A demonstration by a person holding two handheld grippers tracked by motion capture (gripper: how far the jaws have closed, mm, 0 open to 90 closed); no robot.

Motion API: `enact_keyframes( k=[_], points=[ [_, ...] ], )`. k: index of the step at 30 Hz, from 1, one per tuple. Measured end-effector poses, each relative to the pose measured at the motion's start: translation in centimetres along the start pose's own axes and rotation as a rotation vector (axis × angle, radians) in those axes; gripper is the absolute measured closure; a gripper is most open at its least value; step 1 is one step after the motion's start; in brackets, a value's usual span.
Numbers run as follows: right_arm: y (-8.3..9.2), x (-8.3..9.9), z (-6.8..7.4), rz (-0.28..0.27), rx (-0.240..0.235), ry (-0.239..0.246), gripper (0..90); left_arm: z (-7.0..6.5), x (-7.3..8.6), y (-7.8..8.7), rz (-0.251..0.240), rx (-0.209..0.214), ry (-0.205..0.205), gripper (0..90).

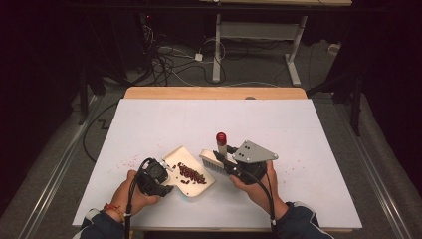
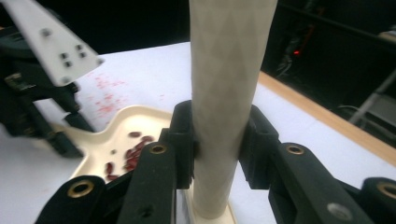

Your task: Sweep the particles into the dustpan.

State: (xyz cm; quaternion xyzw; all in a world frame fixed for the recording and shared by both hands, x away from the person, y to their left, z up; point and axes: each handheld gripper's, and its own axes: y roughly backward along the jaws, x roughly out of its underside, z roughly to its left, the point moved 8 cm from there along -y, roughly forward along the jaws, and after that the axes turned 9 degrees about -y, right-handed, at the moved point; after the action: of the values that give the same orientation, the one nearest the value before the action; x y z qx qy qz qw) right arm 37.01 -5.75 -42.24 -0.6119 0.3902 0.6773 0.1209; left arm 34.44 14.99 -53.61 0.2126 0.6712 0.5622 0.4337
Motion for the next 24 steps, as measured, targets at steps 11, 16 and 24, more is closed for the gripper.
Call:
enact_keyframes(
  k=[11,16,24],
  points=[
    [0.0,-0.3,3.1,0.004,-0.139,0.005,69.9,0.5,0.2,0.0,-0.007,-0.002,0.023,63.2],
    [0.6,-0.9,2.6,-0.024,-0.112,0.0,69.9,0.6,0.2,0.0,-0.006,-0.001,0.023,63.3],
    [2.1,-2.2,1.2,-0.062,-0.08,-0.01,69.9,0.8,0.3,0.1,-0.014,-0.005,0.042,62.9]
  ],
)
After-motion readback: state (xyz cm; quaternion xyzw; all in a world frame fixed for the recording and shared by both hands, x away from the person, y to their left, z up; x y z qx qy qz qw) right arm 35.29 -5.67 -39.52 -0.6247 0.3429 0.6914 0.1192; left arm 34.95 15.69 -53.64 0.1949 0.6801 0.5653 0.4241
